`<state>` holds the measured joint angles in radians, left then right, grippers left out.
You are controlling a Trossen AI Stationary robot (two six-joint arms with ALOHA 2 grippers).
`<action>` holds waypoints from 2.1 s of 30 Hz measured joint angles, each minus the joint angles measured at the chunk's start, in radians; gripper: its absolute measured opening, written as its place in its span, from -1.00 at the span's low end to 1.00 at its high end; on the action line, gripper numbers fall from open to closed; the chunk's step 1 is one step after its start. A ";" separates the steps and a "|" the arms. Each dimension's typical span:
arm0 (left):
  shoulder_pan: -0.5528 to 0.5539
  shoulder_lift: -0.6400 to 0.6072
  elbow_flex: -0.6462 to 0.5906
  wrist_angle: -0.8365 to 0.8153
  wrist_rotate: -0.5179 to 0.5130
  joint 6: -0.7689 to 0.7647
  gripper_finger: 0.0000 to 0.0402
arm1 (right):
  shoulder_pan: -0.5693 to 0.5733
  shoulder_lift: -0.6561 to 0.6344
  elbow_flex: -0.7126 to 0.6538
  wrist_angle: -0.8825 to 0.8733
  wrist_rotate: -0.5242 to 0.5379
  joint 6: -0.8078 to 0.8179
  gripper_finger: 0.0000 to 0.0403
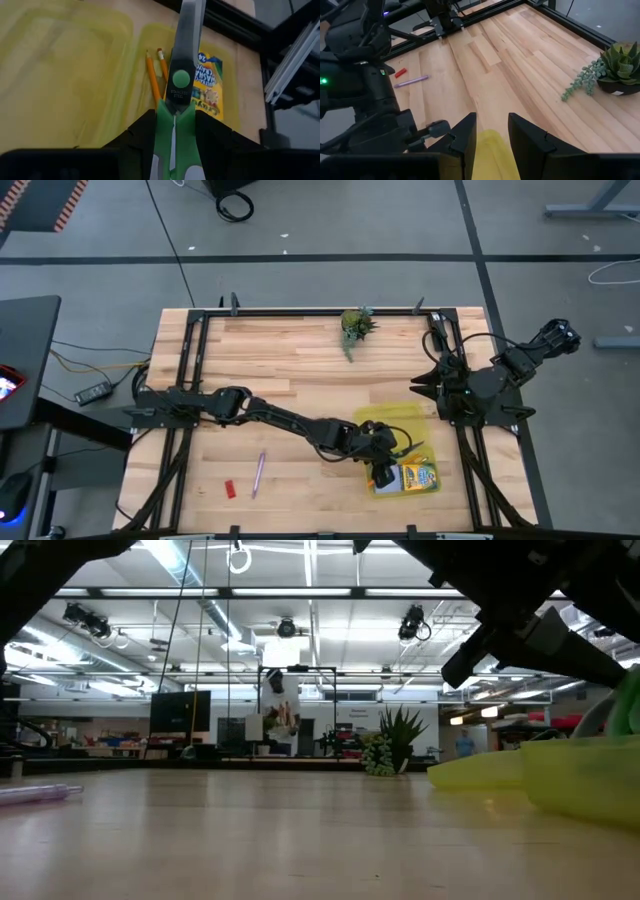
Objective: Pack school essentials
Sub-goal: Put the green scissors into the yellow supply box, then put the purple pen into the yellow supply box
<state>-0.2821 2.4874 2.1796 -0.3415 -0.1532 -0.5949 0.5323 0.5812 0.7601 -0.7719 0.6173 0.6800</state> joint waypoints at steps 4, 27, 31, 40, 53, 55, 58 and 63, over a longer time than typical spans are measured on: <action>0.000 0.000 0.000 -0.002 0.000 0.058 -0.38 | 0.000 0.000 0.000 0.000 0.000 0.000 -0.41; -0.028 -0.101 0.001 -0.211 0.029 0.160 -0.16 | 0.000 0.000 0.000 -0.006 0.012 0.006 -0.41; -0.054 -0.123 0.000 -0.314 0.020 0.187 -0.26 | 0.000 0.000 0.000 -0.006 0.012 0.005 -0.41; -0.084 -0.127 0.000 -0.471 0.008 0.214 -0.38 | 0.000 0.000 0.000 -0.006 0.012 0.005 -0.41; -0.116 -0.149 -0.001 -0.669 -0.053 0.250 -0.48 | 0.000 0.001 0.000 -0.005 0.018 -0.005 -0.41; -0.118 -0.149 -0.001 -0.704 -0.055 0.263 -0.49 | 0.000 0.001 0.000 -0.005 0.018 -0.011 -0.41; -0.121 -0.157 -0.009 -0.766 -0.057 0.288 -0.53 | 0.000 0.001 0.000 -0.005 0.018 -0.011 -0.41; -0.131 -0.213 -0.093 -0.782 -0.060 0.300 -0.59 | 0.000 0.001 0.000 -0.005 0.018 -0.011 -0.41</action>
<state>-0.4130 2.2743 2.0866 -1.1238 -0.2128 -0.2948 0.5320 0.5819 0.7601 -0.7765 0.6357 0.6686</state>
